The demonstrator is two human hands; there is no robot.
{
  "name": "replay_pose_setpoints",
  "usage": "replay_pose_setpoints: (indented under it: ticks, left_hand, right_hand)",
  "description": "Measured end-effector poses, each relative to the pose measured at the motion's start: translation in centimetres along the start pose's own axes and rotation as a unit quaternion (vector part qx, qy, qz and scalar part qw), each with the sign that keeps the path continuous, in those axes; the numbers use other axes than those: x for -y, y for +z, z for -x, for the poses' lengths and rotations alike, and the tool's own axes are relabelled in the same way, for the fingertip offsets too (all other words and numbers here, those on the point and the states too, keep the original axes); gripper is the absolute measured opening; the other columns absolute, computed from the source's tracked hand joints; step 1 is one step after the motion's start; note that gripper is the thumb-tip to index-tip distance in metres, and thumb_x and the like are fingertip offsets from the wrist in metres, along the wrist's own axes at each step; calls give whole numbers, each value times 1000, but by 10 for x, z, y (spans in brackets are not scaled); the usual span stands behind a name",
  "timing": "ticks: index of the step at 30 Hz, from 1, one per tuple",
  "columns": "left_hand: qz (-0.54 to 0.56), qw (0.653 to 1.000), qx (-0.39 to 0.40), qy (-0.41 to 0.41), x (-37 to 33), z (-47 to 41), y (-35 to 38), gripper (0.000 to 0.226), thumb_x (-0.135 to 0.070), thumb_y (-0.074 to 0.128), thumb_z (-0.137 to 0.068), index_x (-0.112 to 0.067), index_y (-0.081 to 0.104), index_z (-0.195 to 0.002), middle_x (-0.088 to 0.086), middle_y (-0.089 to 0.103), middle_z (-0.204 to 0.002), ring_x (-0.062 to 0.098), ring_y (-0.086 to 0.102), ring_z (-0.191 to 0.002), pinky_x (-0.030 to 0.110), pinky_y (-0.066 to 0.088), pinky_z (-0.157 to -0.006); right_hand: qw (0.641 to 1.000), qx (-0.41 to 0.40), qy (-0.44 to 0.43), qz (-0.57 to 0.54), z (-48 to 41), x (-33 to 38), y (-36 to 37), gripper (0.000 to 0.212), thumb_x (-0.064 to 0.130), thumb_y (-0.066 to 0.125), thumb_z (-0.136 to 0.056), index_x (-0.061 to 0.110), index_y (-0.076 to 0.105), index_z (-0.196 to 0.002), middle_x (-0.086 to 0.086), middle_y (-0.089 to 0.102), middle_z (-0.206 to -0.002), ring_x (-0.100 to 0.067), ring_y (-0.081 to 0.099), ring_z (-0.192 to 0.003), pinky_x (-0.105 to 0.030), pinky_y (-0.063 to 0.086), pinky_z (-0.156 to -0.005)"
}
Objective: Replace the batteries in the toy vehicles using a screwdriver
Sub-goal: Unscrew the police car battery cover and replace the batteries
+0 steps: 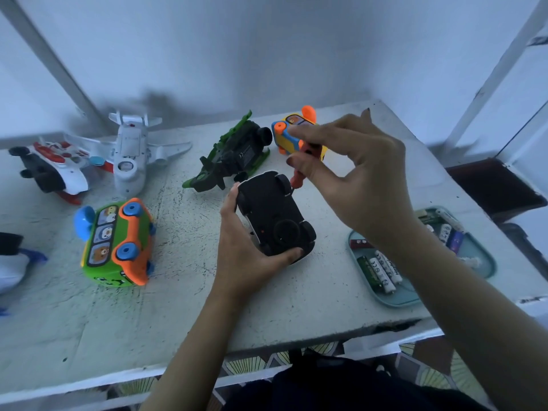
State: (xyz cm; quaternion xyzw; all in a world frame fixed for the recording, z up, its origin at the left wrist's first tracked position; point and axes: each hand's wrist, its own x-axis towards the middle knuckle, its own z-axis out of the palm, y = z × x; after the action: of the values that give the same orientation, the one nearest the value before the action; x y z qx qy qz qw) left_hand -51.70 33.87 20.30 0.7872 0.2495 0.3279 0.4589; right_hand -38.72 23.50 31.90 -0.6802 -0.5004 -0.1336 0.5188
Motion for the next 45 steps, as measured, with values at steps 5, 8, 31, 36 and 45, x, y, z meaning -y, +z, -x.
replay_pose_setpoints:
  ticks: [5,8,31,36,45]
  left_hand:
    - [5,1000,5,0,-2,0,0,126,-35,90,-50,-7,16,-148,8,31,-148,-9,31,-133,-2,32,-93]
    - [5,1000,6,1,-1,0,1,126,-29,92,-50,-8,16,-148,8,30,-148,1,31,-137,1,33,-95]
    - [6,1000,5,6,-8,1,1,123,-15,93,-49,-5,18,-147,9,34,-146,-13,36,-128,-1,36,-89]
    - [8,1000,12,3,-8,2,2,121,0,93,-51,-6,18,-146,9,34,-144,-19,36,-123,-3,34,-88]
    - [19,1000,8,-5,-5,0,2,123,-19,91,-50,-10,17,-148,6,31,-149,-6,35,-133,0,36,-91]
  right_hand:
    - [992,125,15,-14,-7,2,-12,31,9,61,-88,27,67,-113,3,74,-87,-9,65,-97,-39,7,-119]
    - [990,140,18,-30,-13,5,-13,30,31,66,-84,32,68,-114,6,68,-106,-6,60,-104,-50,32,-110]
    - [995,64,14,-71,-8,2,-4,31,20,73,-81,15,71,-111,-3,67,-80,-12,62,-82,-40,44,-100]
    - [990,135,20,-13,-11,-6,-7,49,4,51,-91,13,48,-139,13,67,-83,-3,56,-102,-41,3,-113]
    - [994,100,1,-47,-16,-3,-1,30,29,67,-85,18,71,-113,-4,68,-80,-17,62,-89,-48,39,-102]
